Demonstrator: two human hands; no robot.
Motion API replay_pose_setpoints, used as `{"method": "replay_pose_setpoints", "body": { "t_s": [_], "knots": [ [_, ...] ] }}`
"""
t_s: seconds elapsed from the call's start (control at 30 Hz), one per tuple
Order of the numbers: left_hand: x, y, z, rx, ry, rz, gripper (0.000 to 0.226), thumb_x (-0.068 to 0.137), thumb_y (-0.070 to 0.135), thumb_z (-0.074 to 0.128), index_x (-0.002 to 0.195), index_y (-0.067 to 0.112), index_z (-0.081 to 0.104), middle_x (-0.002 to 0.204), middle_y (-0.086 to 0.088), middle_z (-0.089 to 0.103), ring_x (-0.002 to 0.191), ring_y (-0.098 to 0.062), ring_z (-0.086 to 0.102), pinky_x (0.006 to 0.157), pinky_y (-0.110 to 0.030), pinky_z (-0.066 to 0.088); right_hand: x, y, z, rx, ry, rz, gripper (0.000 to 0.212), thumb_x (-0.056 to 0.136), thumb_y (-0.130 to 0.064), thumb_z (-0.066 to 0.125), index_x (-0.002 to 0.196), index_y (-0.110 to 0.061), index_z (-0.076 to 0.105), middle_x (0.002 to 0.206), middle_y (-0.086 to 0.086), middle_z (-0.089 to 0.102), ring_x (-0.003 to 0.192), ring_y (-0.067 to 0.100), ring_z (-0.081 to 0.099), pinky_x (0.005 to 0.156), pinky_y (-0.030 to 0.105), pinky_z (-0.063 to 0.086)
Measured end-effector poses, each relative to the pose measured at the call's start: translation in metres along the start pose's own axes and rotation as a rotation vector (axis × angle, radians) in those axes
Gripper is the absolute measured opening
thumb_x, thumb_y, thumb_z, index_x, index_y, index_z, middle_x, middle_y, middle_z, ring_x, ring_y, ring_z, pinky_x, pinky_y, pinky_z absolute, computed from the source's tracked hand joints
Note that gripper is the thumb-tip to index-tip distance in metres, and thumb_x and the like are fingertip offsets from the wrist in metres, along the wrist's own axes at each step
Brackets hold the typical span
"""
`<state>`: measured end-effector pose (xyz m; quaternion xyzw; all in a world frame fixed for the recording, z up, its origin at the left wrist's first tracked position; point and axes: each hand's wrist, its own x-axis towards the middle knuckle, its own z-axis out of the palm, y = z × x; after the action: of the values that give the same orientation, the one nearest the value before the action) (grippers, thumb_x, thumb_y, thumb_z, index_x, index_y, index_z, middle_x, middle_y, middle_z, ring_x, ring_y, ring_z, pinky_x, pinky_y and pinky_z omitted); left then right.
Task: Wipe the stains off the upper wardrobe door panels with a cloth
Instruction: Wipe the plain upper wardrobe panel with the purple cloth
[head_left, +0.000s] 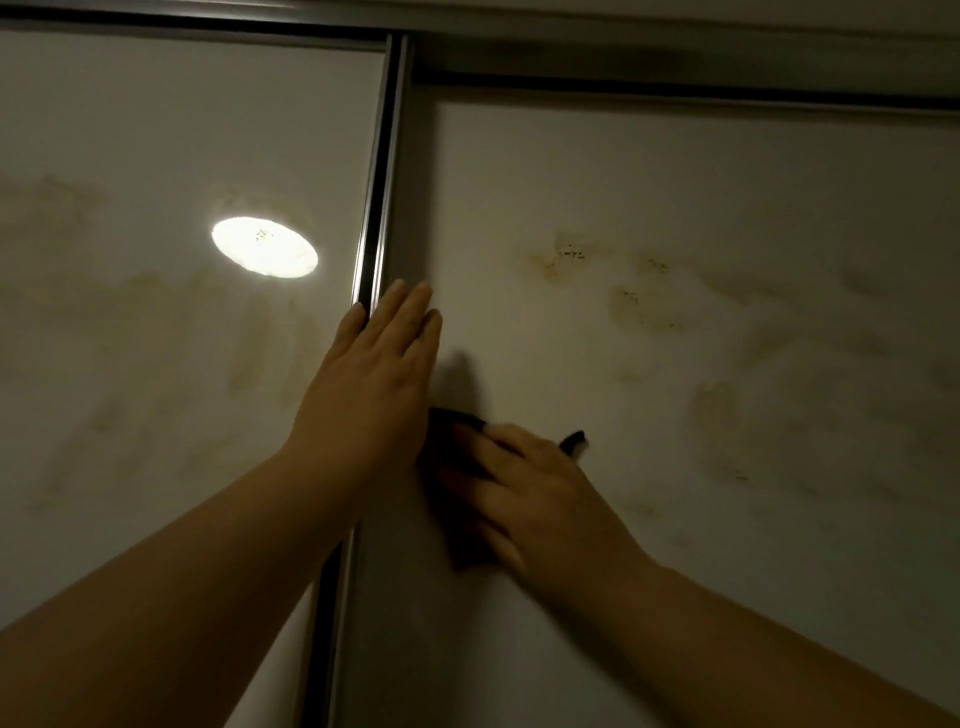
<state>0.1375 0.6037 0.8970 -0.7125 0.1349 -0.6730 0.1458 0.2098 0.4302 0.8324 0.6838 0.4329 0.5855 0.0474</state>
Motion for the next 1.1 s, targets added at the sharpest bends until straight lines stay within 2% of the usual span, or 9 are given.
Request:
{"method": "replay_pose_setpoints", "body": {
  "t_s": [0.13,0.27,0.4,0.5,0.67,0.8,0.9,0.97,1.1],
  "knots": [
    [0.002,0.01,-0.002,0.005,0.005,0.013,0.061,0.08,0.003,0.042,0.14,0.001,0.028,0.15,-0.016,0.015,0.137,-0.025,0.005,0.11,-0.044,0.007,-0.018,0.047,-0.022,-0.127,0.103,0.076,0.038,0.089,-0.035,0.045,0.122,-0.023,0.059,0.136,0.005,0.052,0.12,0.023,0.038,0.1,0.035,0.03],
    [0.005,0.021,0.003,0.011,-0.063,-0.033,0.064,0.091,0.008,0.033,0.137,0.018,-0.011,0.145,-0.001,-0.023,0.134,-0.016,-0.024,0.111,-0.035,-0.012,0.007,0.069,-0.042,-0.148,0.129,0.351,0.046,0.088,-0.038,0.041,0.129,-0.021,0.053,0.141,0.006,0.046,0.119,0.023,0.032,0.101,0.041,0.036],
    [0.01,0.033,0.007,-0.053,-0.03,-0.019,0.059,0.086,0.011,0.022,0.142,0.012,0.002,0.148,-0.005,-0.012,0.135,-0.018,-0.016,0.111,-0.035,-0.007,-0.008,0.042,-0.018,-0.178,0.07,0.208,0.052,0.086,-0.043,0.039,0.134,-0.024,0.045,0.146,0.005,0.039,0.126,0.03,0.038,0.105,0.042,0.032],
    [0.011,0.037,0.013,-0.052,-0.1,-0.033,0.065,0.089,0.007,0.03,0.139,0.016,-0.009,0.143,-0.001,-0.023,0.134,-0.017,-0.024,0.11,-0.033,-0.011,-0.038,0.051,-0.02,-0.188,0.034,0.09,0.046,0.09,-0.041,0.041,0.132,-0.025,0.048,0.145,0.001,0.04,0.128,0.023,0.034,0.105,0.036,0.028],
    [0.015,0.043,0.019,-0.094,-0.143,-0.067,0.067,0.092,0.007,0.035,0.142,0.012,-0.008,0.149,-0.005,-0.02,0.136,-0.019,-0.021,0.112,-0.035,-0.006,-0.034,0.107,-0.051,-0.231,0.151,0.248,0.045,0.09,-0.036,0.039,0.127,-0.017,0.055,0.137,0.009,0.05,0.117,0.024,0.036,0.101,0.032,0.025],
    [0.022,0.045,0.032,-0.122,-0.17,-0.134,0.06,0.097,0.017,0.03,0.145,0.014,-0.006,0.153,-0.005,-0.015,0.137,-0.018,-0.019,0.113,-0.036,-0.003,0.003,0.122,-0.054,-0.147,0.19,0.388,0.043,0.093,-0.032,0.041,0.133,-0.016,0.047,0.142,0.008,0.042,0.129,0.029,0.035,0.107,0.037,0.022],
    [0.028,0.049,0.041,-0.125,-0.176,-0.158,0.055,0.1,0.025,0.025,0.146,0.015,-0.004,0.153,-0.004,-0.015,0.138,-0.018,-0.016,0.11,-0.032,-0.007,0.0,0.107,-0.043,-0.226,0.147,0.337,0.056,0.089,-0.041,0.023,0.132,-0.016,0.049,0.143,0.006,0.042,0.125,0.025,0.035,0.105,0.031,0.021],
    [0.029,0.049,0.045,-0.132,-0.169,-0.167,0.054,0.1,0.026,0.024,0.145,0.015,-0.002,0.151,-0.003,-0.014,0.139,-0.019,-0.012,0.109,-0.032,-0.006,-0.02,0.1,-0.045,-0.201,0.124,0.26,0.052,0.088,-0.04,0.029,0.13,-0.018,0.052,0.142,0.006,0.044,0.12,0.023,0.034,0.102,0.028,0.022],
    [0.028,0.046,0.05,-0.14,-0.079,-0.136,0.054,0.092,0.029,0.027,0.142,0.006,0.026,0.151,-0.011,0.016,0.138,-0.029,0.013,0.11,-0.046,0.017,-0.036,0.126,-0.058,-0.136,0.145,0.249,0.045,0.091,-0.036,0.037,0.131,-0.02,0.051,0.145,0.005,0.04,0.124,0.022,0.03,0.106,0.029,0.023]
  ]
}}
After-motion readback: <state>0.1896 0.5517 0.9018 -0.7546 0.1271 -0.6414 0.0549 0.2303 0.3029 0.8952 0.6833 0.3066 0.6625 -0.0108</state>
